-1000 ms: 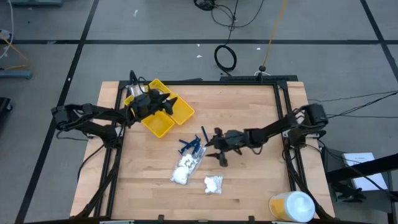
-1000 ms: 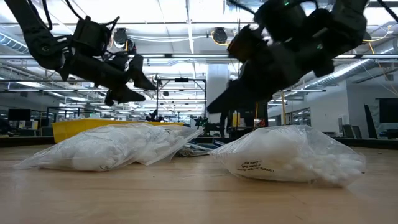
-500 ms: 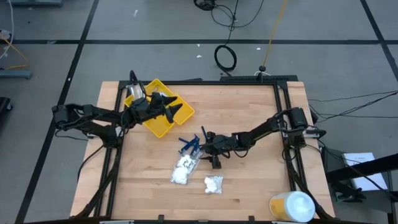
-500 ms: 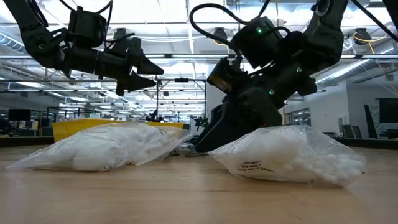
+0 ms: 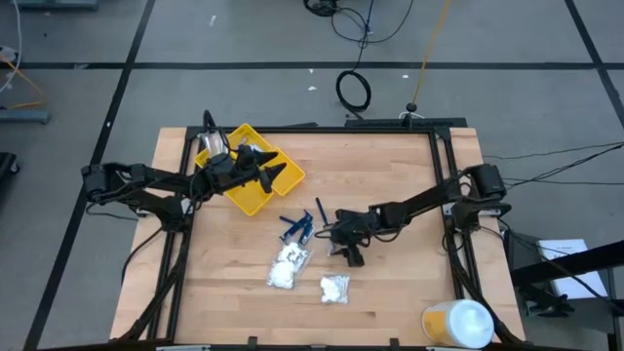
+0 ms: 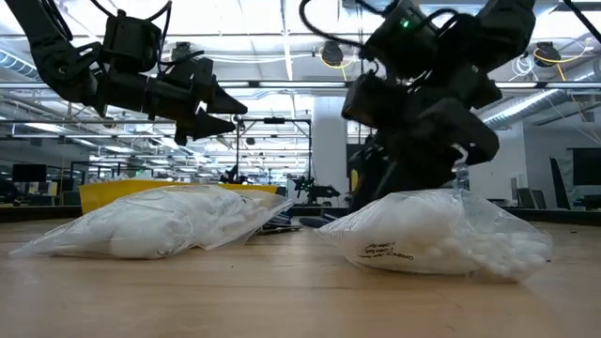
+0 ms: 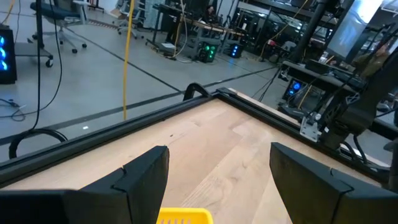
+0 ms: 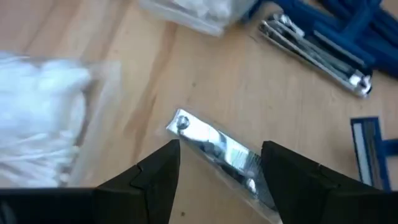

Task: Pick & Place Travel size toiletries
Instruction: Put the silver nail cutter into the top yellow bin

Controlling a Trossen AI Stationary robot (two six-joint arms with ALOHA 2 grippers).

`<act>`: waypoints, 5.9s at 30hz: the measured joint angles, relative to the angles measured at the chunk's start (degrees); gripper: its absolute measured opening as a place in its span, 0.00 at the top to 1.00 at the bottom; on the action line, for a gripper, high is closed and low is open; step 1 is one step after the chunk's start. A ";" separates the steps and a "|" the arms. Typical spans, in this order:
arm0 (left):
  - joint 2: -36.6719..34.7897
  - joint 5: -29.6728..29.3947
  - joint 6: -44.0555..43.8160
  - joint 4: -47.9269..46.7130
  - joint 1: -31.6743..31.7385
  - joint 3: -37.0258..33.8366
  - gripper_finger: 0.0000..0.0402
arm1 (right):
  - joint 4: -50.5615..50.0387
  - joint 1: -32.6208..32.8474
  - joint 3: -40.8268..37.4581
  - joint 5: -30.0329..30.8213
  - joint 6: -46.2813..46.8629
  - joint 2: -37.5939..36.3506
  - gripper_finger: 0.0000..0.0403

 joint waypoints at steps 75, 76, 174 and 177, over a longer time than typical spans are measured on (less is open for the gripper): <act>0.00 6.54 21.95 0.36 -11.46 0.77 0.33 | 40.28 -3.95 -11.04 8.12 -15.92 -9.80 0.90; 0.00 7.03 22.60 0.36 -12.39 1.29 0.33 | 45.73 -4.37 -13.09 8.10 -15.17 -9.82 0.90; 1.36 -25.37 18.85 5.48 0.35 -1.56 0.90 | 47.50 -6.11 -21.62 16.93 -4.24 -9.87 0.37; 1.18 -33.49 17.25 7.15 2.19 -4.39 0.89 | 48.31 -6.14 -21.62 16.93 -2.83 -9.87 0.37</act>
